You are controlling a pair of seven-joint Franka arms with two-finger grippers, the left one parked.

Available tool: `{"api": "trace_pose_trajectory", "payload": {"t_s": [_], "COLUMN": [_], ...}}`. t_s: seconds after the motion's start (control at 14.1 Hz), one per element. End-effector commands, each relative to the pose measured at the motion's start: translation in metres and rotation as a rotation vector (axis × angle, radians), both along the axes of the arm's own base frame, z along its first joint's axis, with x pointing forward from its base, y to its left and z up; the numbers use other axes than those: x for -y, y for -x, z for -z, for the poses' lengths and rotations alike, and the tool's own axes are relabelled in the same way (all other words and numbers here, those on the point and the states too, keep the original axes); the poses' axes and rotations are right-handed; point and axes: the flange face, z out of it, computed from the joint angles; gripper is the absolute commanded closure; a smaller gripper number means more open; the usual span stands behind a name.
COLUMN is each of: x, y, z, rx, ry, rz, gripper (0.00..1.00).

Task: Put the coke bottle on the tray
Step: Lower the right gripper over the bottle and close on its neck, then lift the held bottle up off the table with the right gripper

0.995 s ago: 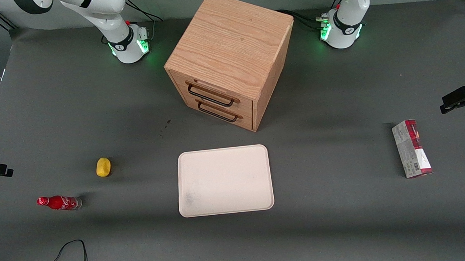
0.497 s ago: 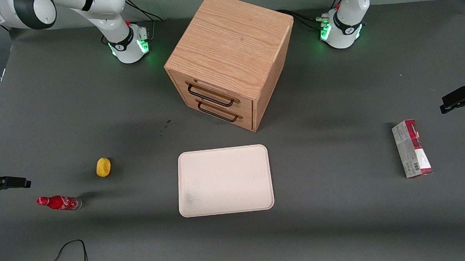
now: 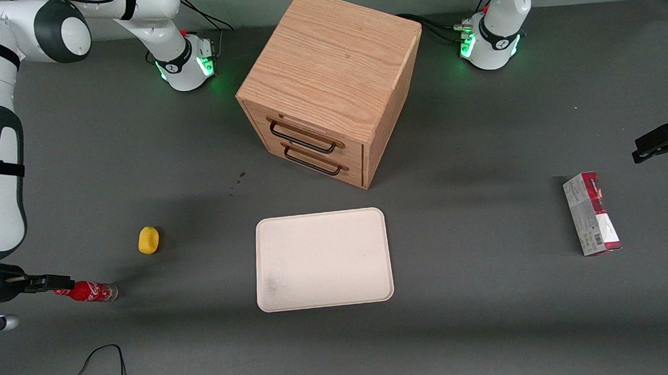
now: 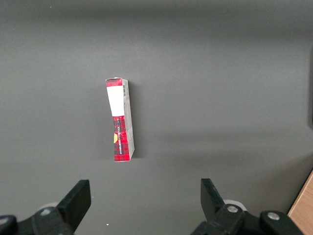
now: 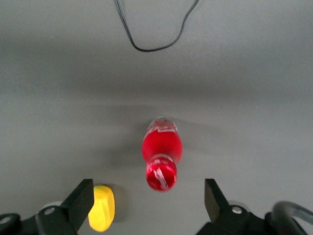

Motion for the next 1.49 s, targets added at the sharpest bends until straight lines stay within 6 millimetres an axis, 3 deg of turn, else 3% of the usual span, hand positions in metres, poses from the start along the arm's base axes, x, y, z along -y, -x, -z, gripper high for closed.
{"api": "trace_pose_trajectory", "payload": {"t_s": [0.0,0.57,0.85,0.92,0.99,1.14,1.42], "x": [-0.009,-0.004,-0.002,-0.001,-0.001,-0.002,-0.002], "y": [-0.01,-0.005,-0.004,-0.004,-0.004,-0.005,-0.004], "z": [0.014,0.035,0.036,0.036,0.036,0.032,0.031], "rx": [0.02,-0.029,-0.034,-0.034,-0.034,-0.029,-0.031], "ry": [0.012,0.051,0.072,0.072,0.072,0.071,0.073], "rz": [-0.019,-0.064,-0.072,-0.071,-0.071,-0.07,-0.072], "gripper": [0.0,0.0,0.05,0.13,0.37,1.0,1.0]}}
